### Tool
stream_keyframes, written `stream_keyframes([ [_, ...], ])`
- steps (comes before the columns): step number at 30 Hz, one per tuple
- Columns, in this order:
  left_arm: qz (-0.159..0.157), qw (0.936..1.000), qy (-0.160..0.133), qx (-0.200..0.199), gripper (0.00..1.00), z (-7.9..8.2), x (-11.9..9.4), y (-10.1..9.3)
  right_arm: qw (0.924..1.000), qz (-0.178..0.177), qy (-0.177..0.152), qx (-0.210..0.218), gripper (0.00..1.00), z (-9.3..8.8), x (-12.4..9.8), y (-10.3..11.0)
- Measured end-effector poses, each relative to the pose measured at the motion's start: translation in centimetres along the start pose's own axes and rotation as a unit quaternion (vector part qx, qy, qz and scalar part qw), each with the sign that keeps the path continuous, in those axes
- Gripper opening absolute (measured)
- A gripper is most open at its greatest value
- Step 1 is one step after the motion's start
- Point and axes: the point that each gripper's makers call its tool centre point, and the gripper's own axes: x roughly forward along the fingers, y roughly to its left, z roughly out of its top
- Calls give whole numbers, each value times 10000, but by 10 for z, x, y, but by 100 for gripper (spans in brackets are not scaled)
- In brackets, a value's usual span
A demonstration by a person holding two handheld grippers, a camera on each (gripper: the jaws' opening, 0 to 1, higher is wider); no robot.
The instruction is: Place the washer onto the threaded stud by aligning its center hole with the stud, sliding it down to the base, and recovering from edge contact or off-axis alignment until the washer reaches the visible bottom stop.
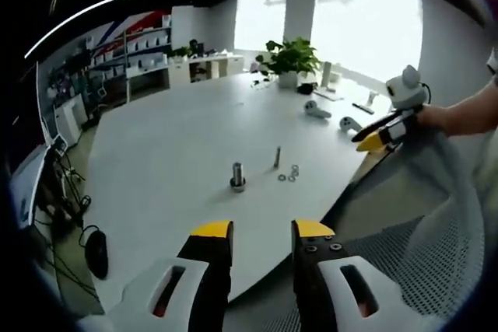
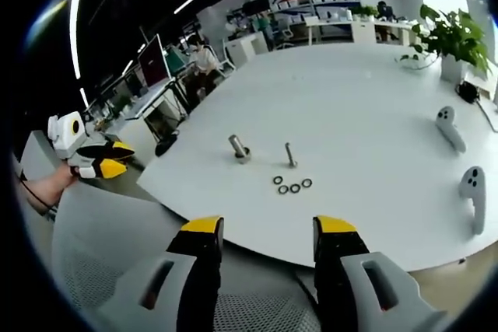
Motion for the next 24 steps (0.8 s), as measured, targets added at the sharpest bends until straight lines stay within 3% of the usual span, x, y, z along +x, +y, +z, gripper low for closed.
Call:
stream_keyframes([
  [5, 67, 9998, -140, -145, 28, 4, -3, 5, 9999, 66, -137, -48, 53, 8, -1, 3],
  [8, 288, 9994, -60, -155, 26, 1, -4, 11, 9999, 3, -159, -42, 53, 10, -1, 0],
  [15, 269, 9992, -38, -290, 27, -4, -7, 5, 9998, -27, 7, -186, 53, 13, 1, -2],
  [20, 308, 9988, -78, -376, 27, -4, -7, 8, 9988, -125, 150, -442, 53, 22, 7, -15],
  [24, 241, 9994, 102, -205, 26, -10, -3, 3, 9984, -112, 241, -504, 52, 32, 20, -24],
])
